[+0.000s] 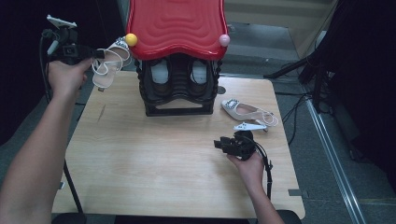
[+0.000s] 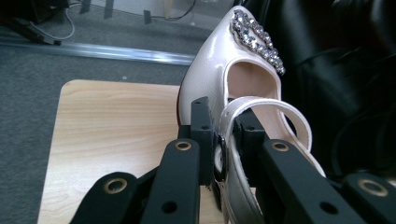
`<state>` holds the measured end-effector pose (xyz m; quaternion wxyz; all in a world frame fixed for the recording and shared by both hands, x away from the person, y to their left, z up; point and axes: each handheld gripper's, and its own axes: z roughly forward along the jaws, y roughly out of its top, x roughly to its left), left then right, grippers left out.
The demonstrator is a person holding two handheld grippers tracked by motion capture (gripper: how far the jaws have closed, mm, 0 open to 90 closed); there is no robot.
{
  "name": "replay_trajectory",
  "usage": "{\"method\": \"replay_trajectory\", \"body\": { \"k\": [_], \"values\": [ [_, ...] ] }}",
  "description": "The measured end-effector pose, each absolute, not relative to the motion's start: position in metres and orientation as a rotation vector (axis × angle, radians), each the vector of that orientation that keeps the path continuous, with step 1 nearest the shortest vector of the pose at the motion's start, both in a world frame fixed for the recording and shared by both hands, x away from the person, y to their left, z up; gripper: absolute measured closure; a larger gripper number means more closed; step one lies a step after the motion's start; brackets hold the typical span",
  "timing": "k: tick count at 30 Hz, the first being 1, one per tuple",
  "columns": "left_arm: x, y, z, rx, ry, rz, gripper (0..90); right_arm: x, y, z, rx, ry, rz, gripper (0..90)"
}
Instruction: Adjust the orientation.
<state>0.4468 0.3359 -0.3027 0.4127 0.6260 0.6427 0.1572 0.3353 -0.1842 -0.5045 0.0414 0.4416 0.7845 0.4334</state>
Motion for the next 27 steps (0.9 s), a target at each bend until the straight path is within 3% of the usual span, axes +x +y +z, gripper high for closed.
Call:
{"method": "replay_trajectory", "body": {
  "k": [27],
  "values": [
    [0.430,0.325,-0.178,1.476,1.498,0.447,82.1,0.336,-0.185,-0.504,1.352,2.400,1.324,61.6]
  ]
}}
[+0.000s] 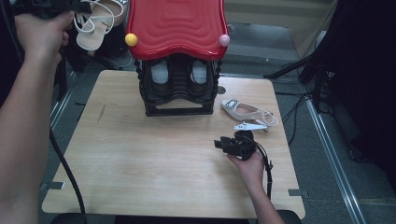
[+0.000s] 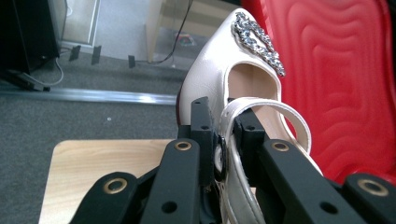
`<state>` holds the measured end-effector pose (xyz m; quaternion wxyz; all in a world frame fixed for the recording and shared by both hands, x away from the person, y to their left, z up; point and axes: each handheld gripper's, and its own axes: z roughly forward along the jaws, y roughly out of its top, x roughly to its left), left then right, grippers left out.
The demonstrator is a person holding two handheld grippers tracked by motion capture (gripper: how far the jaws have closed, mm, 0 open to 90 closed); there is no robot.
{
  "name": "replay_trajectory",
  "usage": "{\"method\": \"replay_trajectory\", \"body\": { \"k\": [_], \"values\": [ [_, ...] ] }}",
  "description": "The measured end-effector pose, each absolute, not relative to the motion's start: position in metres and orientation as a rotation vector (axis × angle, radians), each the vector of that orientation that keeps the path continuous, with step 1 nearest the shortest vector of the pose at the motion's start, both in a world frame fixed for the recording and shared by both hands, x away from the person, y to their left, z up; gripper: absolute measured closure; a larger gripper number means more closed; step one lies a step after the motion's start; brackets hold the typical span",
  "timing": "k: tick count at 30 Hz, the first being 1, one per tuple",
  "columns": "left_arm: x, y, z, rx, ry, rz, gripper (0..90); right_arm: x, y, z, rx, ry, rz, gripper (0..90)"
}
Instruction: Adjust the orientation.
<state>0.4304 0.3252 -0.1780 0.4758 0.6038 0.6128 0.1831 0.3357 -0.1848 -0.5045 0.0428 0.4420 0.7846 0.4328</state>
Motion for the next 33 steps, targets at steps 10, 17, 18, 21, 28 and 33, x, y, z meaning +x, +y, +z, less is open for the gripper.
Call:
{"method": "replay_trajectory", "body": {
  "k": [10,17,18,21,28,33],
  "values": [
    [0.435,0.296,-0.154,1.483,1.440,0.419,82.1,0.336,-0.185,-0.504,1.351,2.402,1.321,61.6],
    [0.444,0.265,-0.153,1.509,1.416,0.397,82.0,0.336,-0.185,-0.504,1.349,2.404,1.324,61.5],
    [0.445,0.261,-0.152,1.522,1.406,0.398,81.9,0.336,-0.185,-0.504,1.347,2.403,1.323,61.6],
    [0.449,0.248,-0.151,1.530,1.391,0.389,82.0,0.335,-0.185,-0.503,1.345,2.402,1.327,61.5],
    [0.459,0.223,-0.154,1.550,1.367,0.370,82.0,0.334,-0.185,-0.502,1.337,2.404,1.330,61.5],
    [0.467,0.210,-0.157,1.547,1.362,0.373,82.0,0.334,-0.185,-0.502,1.331,2.405,1.329,61.5]
  ]
}}
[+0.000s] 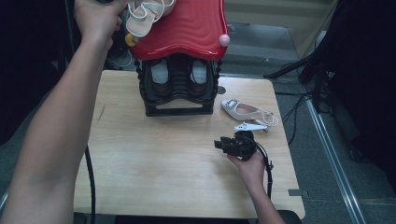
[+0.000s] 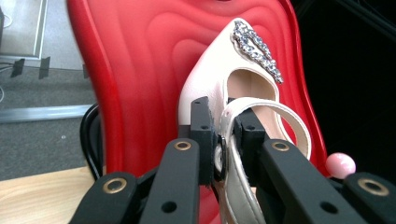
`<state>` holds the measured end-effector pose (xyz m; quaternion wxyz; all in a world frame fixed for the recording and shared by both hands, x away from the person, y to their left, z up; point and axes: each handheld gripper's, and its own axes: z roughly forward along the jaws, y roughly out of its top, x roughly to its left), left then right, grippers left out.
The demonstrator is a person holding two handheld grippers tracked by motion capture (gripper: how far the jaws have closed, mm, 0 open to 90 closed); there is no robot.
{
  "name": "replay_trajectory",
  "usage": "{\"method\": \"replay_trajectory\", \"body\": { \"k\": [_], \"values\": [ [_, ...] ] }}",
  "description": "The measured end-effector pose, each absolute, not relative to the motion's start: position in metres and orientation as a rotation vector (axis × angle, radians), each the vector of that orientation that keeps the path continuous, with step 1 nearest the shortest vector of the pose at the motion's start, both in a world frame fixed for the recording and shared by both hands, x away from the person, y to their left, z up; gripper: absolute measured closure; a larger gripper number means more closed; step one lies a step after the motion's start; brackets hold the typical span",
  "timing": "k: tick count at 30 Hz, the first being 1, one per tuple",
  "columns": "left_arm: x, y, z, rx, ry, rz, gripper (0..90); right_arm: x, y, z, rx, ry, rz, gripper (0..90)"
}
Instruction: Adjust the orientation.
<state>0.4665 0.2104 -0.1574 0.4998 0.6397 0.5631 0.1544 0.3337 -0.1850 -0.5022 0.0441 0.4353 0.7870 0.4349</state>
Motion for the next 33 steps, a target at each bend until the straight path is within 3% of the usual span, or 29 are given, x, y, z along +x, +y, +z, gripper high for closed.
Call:
{"method": "replay_trajectory", "body": {
  "k": [13,23,33],
  "values": [
    [0.480,0.205,-0.187,1.490,1.359,0.395,81.7,0.331,-0.188,-0.502,1.339,2.400,1.327,61.5],
    [0.472,0.202,-0.194,1.543,1.331,0.439,80.3,0.331,-0.185,-0.503,1.333,2.410,1.321,61.5],
    [0.469,0.202,-0.185,1.614,1.323,0.423,60.0,0.331,-0.186,-0.503,1.331,2.406,1.318,61.4]
  ]
}}
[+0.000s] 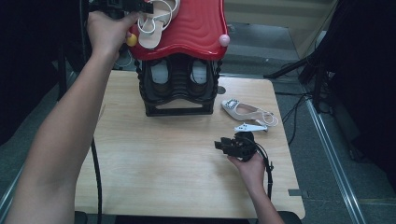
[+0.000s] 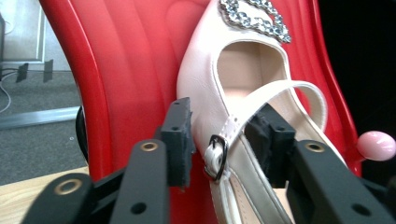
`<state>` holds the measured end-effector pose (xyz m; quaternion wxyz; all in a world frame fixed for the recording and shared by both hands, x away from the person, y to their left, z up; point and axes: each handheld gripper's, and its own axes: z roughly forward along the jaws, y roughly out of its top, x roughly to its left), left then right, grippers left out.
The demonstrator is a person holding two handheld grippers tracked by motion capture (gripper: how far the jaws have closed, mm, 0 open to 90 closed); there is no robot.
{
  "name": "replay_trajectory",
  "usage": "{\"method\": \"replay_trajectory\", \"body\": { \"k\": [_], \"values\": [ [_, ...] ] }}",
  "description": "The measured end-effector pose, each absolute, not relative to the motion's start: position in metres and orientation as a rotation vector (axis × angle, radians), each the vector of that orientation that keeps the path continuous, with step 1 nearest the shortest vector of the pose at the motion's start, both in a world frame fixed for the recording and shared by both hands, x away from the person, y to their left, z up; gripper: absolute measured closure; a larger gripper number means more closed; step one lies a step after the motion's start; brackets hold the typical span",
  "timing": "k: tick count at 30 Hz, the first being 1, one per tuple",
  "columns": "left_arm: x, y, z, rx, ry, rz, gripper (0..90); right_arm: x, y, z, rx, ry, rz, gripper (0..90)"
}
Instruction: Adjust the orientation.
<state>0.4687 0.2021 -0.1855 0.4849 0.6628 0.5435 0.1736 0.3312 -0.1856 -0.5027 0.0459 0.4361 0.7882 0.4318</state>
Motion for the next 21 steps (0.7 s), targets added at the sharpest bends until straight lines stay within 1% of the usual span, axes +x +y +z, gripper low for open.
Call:
{"method": "replay_trajectory", "body": {
  "k": [2,9,16,21],
  "values": [
    [0.467,0.204,-0.183,1.611,1.313,0.402,56.3,0.332,-0.186,-0.503,1.329,2.407,1.319,61.3],
    [0.461,0.211,-0.177,1.626,1.300,0.381,53.7,0.332,-0.186,-0.503,1.333,2.404,1.316,60.7],
    [0.449,0.224,-0.168,1.635,1.271,0.356,48.8,0.332,-0.187,-0.503,1.336,2.401,1.312,60.1],
    [0.442,0.237,-0.167,1.632,1.272,0.367,48.5,0.333,-0.186,-0.503,1.332,2.405,1.303,59.6]
  ]
}}
